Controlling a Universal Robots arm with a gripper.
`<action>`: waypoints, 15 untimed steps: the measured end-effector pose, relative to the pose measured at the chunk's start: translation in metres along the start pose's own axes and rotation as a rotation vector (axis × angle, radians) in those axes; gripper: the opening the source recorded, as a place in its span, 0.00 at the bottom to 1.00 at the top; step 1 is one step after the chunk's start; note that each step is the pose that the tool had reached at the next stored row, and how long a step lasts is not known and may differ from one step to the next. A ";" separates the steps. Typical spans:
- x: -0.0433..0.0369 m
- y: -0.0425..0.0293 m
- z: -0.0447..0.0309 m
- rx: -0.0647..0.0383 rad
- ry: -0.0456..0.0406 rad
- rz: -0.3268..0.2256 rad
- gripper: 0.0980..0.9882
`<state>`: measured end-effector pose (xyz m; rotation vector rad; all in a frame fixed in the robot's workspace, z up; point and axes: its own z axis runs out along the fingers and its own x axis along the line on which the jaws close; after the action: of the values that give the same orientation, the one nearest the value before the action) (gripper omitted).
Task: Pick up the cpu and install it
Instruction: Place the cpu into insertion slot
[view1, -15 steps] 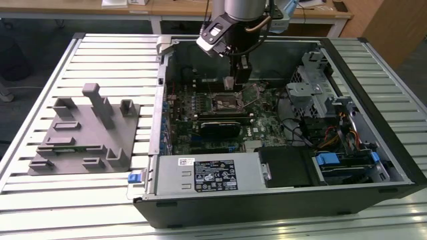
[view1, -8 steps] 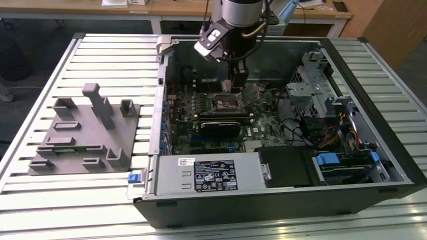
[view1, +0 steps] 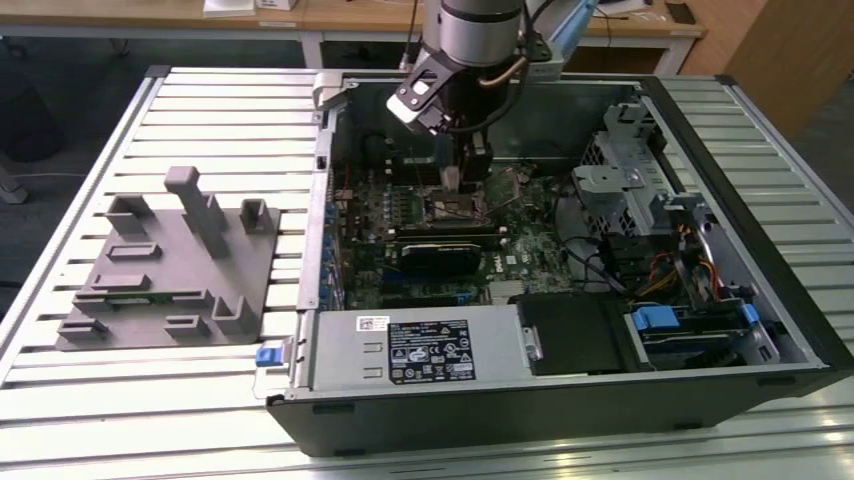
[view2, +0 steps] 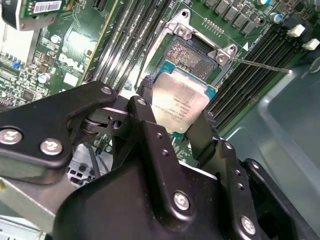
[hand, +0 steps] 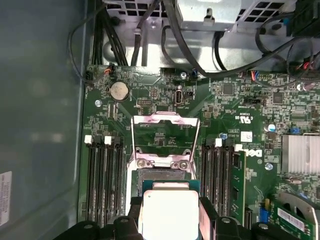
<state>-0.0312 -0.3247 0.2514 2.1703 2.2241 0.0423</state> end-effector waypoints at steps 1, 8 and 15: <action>0.0000 -0.0001 0.0013 0.000 0.0001 0.000 0.48; 0.0001 -0.0003 0.0072 0.000 0.0000 0.000 0.48; 0.0001 -0.0005 0.0097 0.000 0.0000 0.000 0.48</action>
<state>-0.0313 -0.3247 0.2417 2.1705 2.2239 0.0422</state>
